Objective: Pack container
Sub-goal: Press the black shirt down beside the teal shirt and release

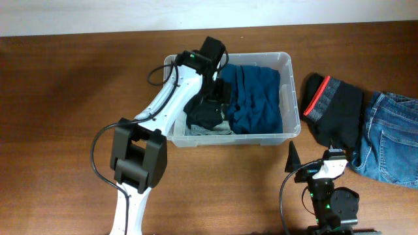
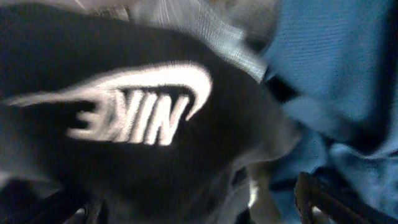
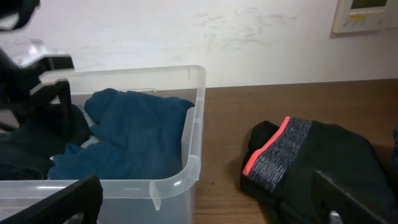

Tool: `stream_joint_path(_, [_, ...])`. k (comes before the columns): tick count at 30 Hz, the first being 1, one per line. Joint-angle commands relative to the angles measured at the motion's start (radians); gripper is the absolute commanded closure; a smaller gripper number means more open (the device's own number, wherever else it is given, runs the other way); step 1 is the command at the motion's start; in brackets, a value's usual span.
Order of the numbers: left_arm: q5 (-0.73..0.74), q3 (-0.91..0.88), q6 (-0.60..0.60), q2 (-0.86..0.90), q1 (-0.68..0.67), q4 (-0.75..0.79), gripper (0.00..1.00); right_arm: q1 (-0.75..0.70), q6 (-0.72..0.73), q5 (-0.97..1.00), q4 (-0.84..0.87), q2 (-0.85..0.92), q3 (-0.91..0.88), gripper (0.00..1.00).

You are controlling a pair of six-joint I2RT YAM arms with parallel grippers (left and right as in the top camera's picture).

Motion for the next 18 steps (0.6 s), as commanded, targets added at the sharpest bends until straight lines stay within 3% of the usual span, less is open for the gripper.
stream_joint_path(1, [-0.064, 0.078, 0.024, -0.083, 0.009, -0.035, 0.01, 0.003, -0.007, -0.009, -0.005, -0.006, -0.005, 0.01])
stream_joint_path(6, [-0.097, 0.088, 0.024, -0.132, 0.009, -0.056, 0.01, 0.003, -0.007, -0.009, -0.005, -0.006, -0.005, 0.02])
stream_joint_path(8, [-0.103, 0.088, 0.024, -0.137, 0.009, -0.066, 0.08, 0.003, -0.007, -0.009, -0.005, -0.006, -0.005, 0.02])
stream_joint_path(11, [-0.103, 0.083, 0.024, -0.135, 0.009, -0.083, 0.83, 0.003, -0.007, -0.009, -0.005, -0.006, -0.005, 0.02])
stream_joint_path(12, [-0.104, 0.082, 0.024, -0.135, 0.009, -0.087, 0.99, 0.003, -0.007, -0.009, -0.005, -0.006, -0.005, 0.02])
stream_joint_path(18, [-0.16, 0.08, 0.0, -0.113, 0.009, -0.092, 0.99, 0.003, -0.007, -0.009, -0.005, -0.006, -0.005, 0.02])
